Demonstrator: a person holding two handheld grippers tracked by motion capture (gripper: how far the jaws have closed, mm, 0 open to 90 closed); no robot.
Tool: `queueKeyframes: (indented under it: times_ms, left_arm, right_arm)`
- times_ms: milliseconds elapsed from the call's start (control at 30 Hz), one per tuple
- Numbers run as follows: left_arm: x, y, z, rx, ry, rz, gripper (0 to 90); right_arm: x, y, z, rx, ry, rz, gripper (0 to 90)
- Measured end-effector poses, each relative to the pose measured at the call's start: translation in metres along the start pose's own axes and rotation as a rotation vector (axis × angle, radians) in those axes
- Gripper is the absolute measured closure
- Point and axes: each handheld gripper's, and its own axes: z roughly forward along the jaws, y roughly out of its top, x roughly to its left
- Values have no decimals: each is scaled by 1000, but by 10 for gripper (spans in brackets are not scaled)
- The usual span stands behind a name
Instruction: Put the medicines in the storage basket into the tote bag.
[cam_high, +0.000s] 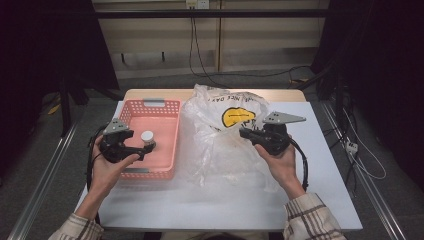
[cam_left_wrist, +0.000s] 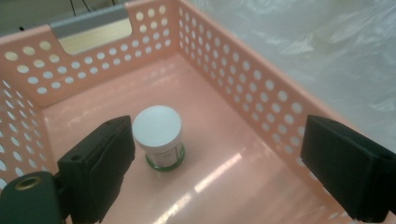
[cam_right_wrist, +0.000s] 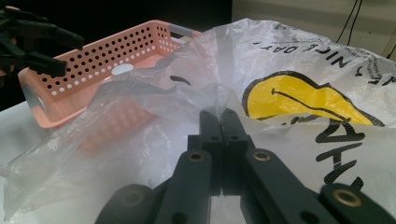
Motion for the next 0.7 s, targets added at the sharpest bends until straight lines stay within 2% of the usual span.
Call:
queueKeyframes:
  times_ms: [67,133,200,300,400,567,633,700]
  left_arm:
    - [5,4,2,-15,13,-13,106]
    - [10,9,5,-10,44,-5,106]
    - [14,12,10,-20,57,-8,106]
    - [17,16,20,25,74,-6,109]
    - [21,17,32,67,69,-6,148]
    - [30,16,52,150,59,-26,229]
    - [32,14,58,170,75,-33,232]
    - [34,12,62,188,78,-44,272]
  right_arm:
    - [0,-1,2,4,3,0,900]
    - [0,-1,2,5,4,1,900]
    - [0,-1,3,4,5,-3,900]
    - [0,-1,3,6,4,-2,900]
    - [0,-1,3,10,6,0,900]
    - [-1,-2,4,17,7,1,900]
    - [-1,-2,5,20,7,-3,900]
    - [-1,-3,6,25,8,-1,900]
